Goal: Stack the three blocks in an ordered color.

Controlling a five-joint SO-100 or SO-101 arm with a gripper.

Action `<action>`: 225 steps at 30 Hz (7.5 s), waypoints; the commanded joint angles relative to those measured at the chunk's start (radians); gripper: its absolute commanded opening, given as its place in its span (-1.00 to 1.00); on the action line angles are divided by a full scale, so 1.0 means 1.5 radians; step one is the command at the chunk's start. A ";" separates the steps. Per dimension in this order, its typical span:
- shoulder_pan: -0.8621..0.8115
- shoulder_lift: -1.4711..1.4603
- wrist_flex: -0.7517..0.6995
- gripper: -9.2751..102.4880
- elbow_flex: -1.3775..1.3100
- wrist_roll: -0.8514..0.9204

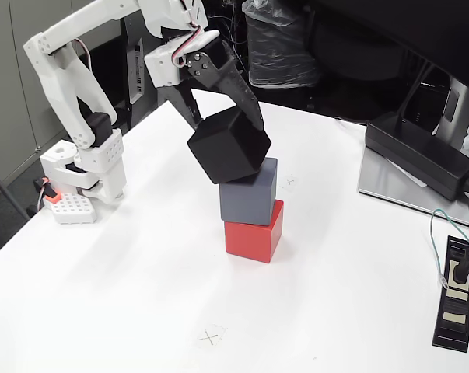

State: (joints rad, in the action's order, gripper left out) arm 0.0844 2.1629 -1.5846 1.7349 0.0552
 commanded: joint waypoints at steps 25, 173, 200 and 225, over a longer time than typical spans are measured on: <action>-0.001 0.016 0.001 0.00 0.003 0.004; -0.045 0.787 0.444 -0.85 0.858 -0.049; -0.042 0.786 0.451 -0.85 0.858 -0.053; -0.042 0.785 0.451 -0.85 0.858 -0.056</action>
State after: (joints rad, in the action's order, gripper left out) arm 0.0215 3.3395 -0.9219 3.0265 -0.0184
